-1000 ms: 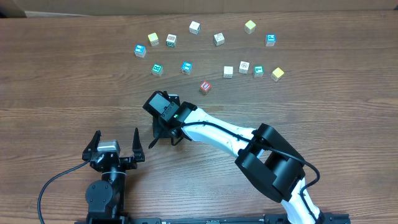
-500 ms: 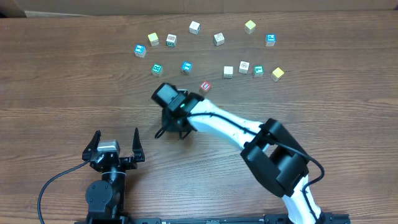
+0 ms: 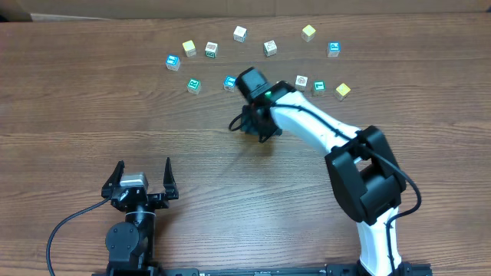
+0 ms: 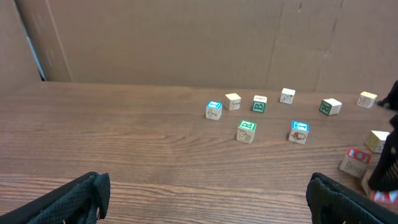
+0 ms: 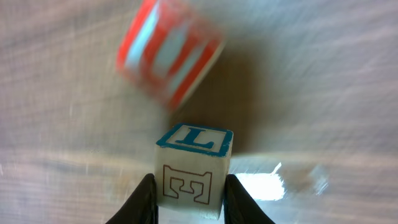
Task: Form a horizontal line
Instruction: 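Carry the L block forward beside the red U block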
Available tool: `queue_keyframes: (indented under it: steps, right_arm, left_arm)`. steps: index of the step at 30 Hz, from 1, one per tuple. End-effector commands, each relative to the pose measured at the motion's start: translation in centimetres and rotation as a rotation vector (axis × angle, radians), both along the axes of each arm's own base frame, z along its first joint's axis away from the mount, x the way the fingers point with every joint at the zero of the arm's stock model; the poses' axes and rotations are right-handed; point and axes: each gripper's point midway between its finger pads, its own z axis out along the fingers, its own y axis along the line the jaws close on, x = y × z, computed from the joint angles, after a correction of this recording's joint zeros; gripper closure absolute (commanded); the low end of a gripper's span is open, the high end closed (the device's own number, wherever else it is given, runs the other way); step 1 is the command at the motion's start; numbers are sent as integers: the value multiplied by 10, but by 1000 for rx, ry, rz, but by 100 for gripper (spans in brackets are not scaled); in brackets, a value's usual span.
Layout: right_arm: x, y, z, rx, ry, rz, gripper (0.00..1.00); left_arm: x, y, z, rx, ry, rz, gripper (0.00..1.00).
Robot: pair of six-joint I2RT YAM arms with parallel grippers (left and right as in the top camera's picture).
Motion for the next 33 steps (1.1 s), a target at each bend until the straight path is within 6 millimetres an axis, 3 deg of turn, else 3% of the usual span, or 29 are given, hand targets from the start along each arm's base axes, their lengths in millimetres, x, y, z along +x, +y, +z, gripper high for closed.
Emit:
queue_keyframes:
  steps: [1,6,12,17,24,33]
  right_arm:
    - [27,-4,29,41,-97,-16,82]
    - [53,-6,38,77,-186,-23,82]
    - [67,-2,46,96,-254,-31,82]
    - [49,-6,36,80,-170,-26,82]
    - [15,9,29,120,-37,30,82]
    - [40,21,40,158,-157,37,84]
  left_arm:
    - [0,-2,1,22,-5,-8,0]
    - [0,-2,1,22,-5,-8,0]
    - [0,-2,1,22,-5,-8,0]
    - [0,-2,1,22,-5,-8,1]
    - [0,-2,1,22,-5,-8,0]
    - [0,-2,1,22,-5,-8,0]
